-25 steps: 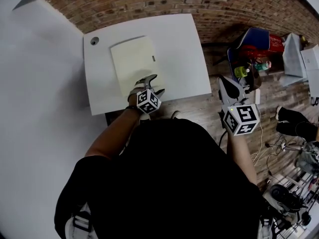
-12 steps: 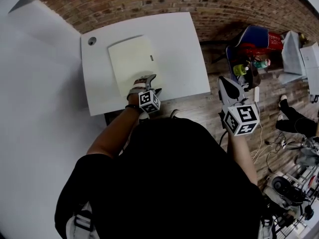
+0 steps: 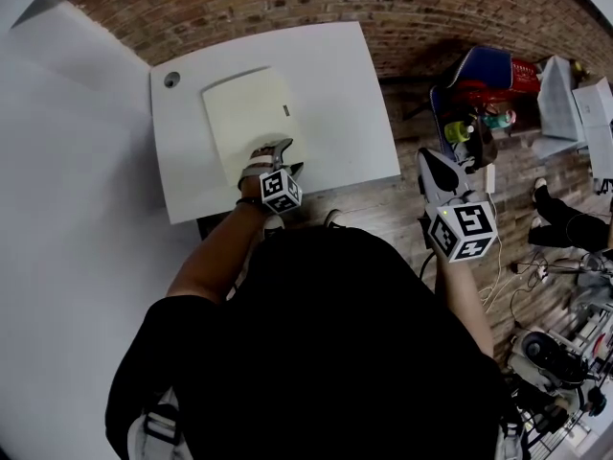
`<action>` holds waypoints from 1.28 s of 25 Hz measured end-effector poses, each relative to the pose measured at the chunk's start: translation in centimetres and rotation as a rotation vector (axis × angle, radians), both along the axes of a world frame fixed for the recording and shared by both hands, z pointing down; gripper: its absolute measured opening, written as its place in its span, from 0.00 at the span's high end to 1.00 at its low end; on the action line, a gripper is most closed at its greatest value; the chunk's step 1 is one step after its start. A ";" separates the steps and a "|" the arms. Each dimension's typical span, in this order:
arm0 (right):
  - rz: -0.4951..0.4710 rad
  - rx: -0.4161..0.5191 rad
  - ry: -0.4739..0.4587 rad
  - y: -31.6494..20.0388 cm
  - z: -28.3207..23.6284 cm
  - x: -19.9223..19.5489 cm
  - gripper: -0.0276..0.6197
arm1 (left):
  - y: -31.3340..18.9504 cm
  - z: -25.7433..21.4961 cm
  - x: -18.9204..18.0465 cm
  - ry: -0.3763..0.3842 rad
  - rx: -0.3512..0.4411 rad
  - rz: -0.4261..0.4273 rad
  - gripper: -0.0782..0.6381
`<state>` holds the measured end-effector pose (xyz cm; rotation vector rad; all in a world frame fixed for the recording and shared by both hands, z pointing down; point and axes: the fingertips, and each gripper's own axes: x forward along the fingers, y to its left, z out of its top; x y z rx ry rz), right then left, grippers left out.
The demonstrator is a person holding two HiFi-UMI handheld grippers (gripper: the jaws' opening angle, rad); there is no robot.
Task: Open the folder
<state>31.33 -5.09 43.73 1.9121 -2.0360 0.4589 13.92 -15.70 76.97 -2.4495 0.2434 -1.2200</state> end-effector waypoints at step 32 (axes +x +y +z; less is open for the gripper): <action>-0.036 -0.009 -0.009 0.6 0.5 -0.9 0.96 | 0.8 -3.9 -0.1 0.184 -0.097 -0.066 0.81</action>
